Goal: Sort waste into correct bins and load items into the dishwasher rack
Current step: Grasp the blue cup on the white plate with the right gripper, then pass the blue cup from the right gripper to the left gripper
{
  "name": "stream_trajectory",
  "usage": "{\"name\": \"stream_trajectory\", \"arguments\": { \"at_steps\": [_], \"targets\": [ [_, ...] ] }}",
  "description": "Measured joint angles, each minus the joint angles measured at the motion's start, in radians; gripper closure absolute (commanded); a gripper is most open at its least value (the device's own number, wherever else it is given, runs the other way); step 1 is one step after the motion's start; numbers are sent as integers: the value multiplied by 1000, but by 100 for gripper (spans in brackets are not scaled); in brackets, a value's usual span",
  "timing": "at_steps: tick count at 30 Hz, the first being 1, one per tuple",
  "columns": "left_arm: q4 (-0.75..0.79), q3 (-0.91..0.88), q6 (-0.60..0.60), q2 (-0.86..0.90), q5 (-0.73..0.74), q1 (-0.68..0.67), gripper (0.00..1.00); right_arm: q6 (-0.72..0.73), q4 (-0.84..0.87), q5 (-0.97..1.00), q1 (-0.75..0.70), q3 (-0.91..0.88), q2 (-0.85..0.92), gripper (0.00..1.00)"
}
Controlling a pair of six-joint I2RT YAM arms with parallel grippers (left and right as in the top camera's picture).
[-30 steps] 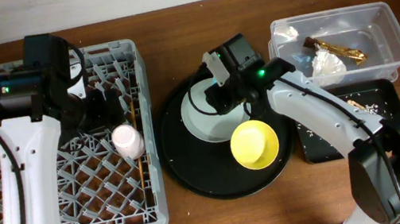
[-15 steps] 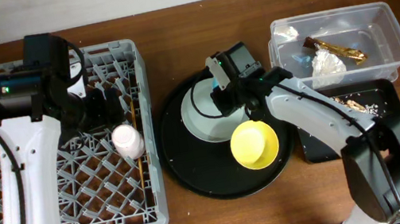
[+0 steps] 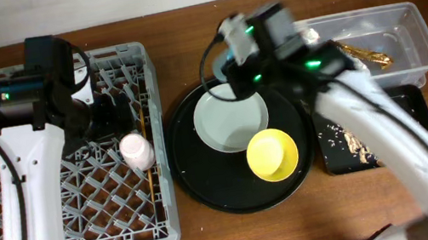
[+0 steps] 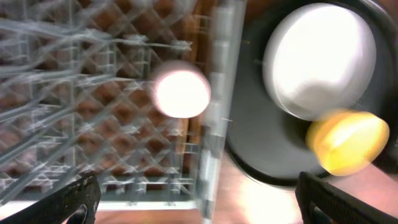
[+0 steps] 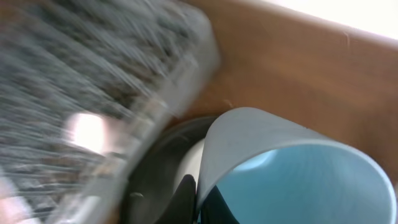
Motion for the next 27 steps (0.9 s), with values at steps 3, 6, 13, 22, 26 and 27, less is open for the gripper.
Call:
{"name": "stream_trajectory", "arguments": {
  "at_steps": [3, 6, 13, 22, 26, 27],
  "targets": [
    [19, 0, 217, 0, 359, 2, 1, 5, -25, -322, -103, 32, -129, 96],
    [2, 0, 442, 0, 741, -2, 1, 8, -34, -672, -227, 31, -136, 96],
    [31, 0, 655, 0, 1035, -2, 1, 7, -33, -1025, -143, 13, -110, 96],
    [-9, 1, 678, -4, 1122, -2, 1, 8, -13, -1004, -50, 12, -99, 96],
    [-88, 1, 734, -4, 1152, -2, 1, 8, 33, -988, -49, 12, -99, 96],
    [-116, 1, 758, -4, 1155, -2, 1, 7, 48, -986, -49, 12, -99, 96]
  ]
}}
